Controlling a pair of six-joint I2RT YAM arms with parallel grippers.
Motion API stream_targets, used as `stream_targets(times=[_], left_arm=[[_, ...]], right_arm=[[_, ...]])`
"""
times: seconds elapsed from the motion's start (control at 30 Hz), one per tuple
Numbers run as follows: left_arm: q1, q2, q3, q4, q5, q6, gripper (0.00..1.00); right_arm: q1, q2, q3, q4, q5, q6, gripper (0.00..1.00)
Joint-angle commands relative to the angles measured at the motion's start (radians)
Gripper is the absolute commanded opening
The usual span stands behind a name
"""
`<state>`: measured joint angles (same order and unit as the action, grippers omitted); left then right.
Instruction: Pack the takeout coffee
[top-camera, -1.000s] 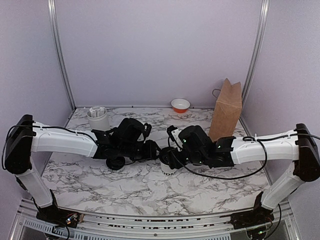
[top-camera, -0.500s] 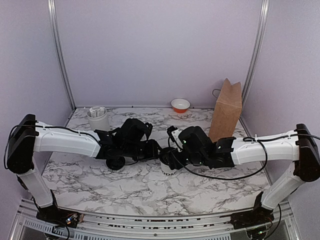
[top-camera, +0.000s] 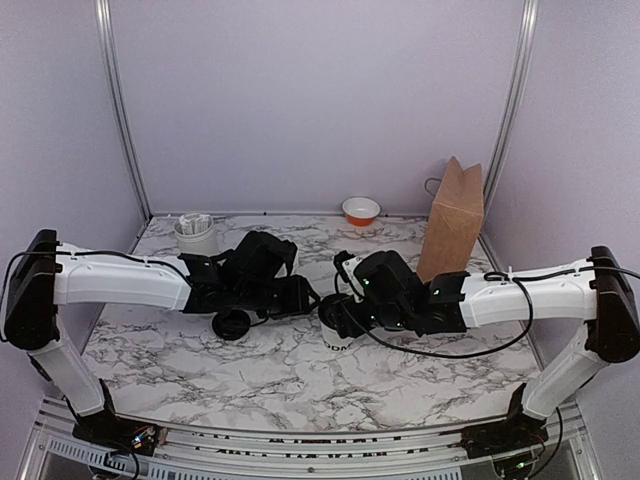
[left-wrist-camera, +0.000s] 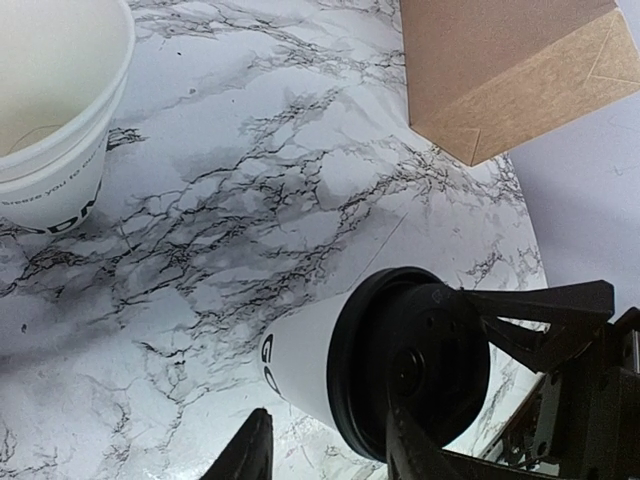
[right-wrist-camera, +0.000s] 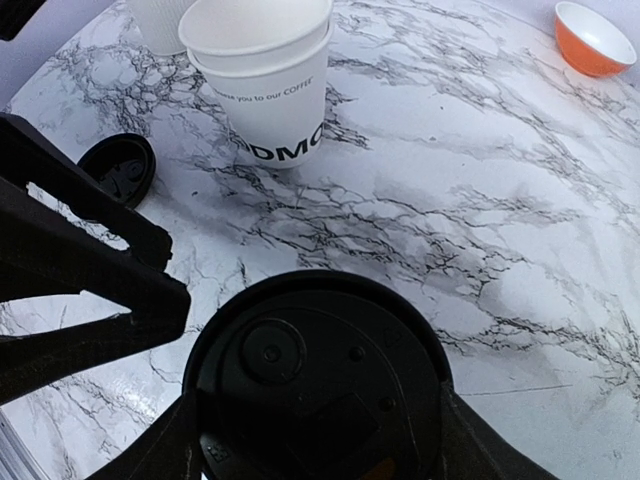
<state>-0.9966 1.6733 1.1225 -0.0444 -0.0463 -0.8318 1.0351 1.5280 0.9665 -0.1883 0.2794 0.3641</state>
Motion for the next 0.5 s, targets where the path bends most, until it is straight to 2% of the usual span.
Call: stream_targets(times=[0.0,0.47], left_arm=[[0.000,-0.021,0.028,-0.058,-0.025,0.015,0.39],[-0.008,0.071,0.044,-0.033,0.015,0.014,0.38]], right_arm=[[0.003,0.052,-0.009,-0.157,0.029,0.001,0.71],[0.002,0.063,0.006,-0.173,0.026,0.008,0.70]])
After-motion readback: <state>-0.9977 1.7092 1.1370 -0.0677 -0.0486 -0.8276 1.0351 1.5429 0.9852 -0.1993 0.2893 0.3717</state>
